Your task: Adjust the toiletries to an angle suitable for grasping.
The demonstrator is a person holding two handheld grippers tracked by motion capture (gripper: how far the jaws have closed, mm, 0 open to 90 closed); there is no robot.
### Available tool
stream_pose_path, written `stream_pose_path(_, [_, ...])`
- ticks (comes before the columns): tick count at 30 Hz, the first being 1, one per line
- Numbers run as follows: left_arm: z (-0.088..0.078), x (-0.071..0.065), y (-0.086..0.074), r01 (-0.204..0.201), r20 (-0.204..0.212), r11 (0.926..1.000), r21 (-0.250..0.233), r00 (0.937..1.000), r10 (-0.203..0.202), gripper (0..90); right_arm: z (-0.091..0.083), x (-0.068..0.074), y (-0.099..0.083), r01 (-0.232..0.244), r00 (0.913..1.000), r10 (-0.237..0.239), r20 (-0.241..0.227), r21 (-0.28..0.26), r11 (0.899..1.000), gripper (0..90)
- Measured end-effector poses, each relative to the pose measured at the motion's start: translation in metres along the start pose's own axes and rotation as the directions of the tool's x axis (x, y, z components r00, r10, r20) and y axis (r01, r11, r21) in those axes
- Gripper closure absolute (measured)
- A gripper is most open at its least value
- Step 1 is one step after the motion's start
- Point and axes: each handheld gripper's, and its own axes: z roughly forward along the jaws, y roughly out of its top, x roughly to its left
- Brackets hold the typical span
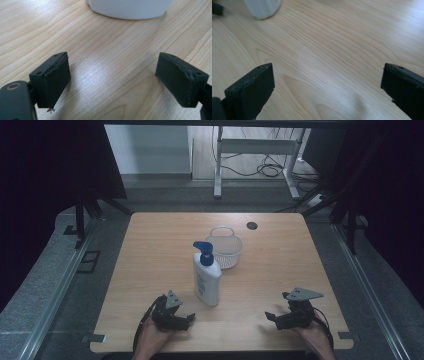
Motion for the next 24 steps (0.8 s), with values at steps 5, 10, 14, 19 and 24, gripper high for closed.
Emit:
stream_pose_path(5, [0.0, 0.0, 0.0, 0.0, 0.0, 1.0, 0.0, 1.0, 0.0, 11.9, 0.002, 0.008, 0.008, 0.001, 0.9995, -0.001, -0.031, -0.012, 1.0, 0.0])
stream_pose_path(10, [0.0, 0.0, 0.0, -0.001, 0.0, 1.0, 0.0, 1.0, 0.001, 12.0, 0.002, 0.014, 0.016, 0.023, 0.9982, -0.024, -0.055, -0.026, 0.999, 0.0])
stream_pose_path(14, [0.0, 0.0, 0.0, -0.003, 0.0, 1.0, 0.0, 1.0, 0.003, 11.9, 0.002, 0.017, 0.022, 0.042, 0.9967, -0.045, -0.067, -0.046, 0.998, 0.0])
stream_pose_path(19, [0.0, 0.0, 0.0, -0.002, 0.0, 1.0, 0.0, 1.0, 0.002, 11.9, 0.002, 0.023, 0.033, 0.055, 0.9935, -0.062, -0.096, -0.072, 0.996, 0.0])
stream_pose_path(24, [0.0, 0.0, 0.0, -0.002, 0.0, 1.0, -0.001, 1.0, 0.002, 12.0, 0.005, 0.031, 0.044, 0.086, 0.9885, -0.095, -0.117, -0.084, 0.993, 0.0])
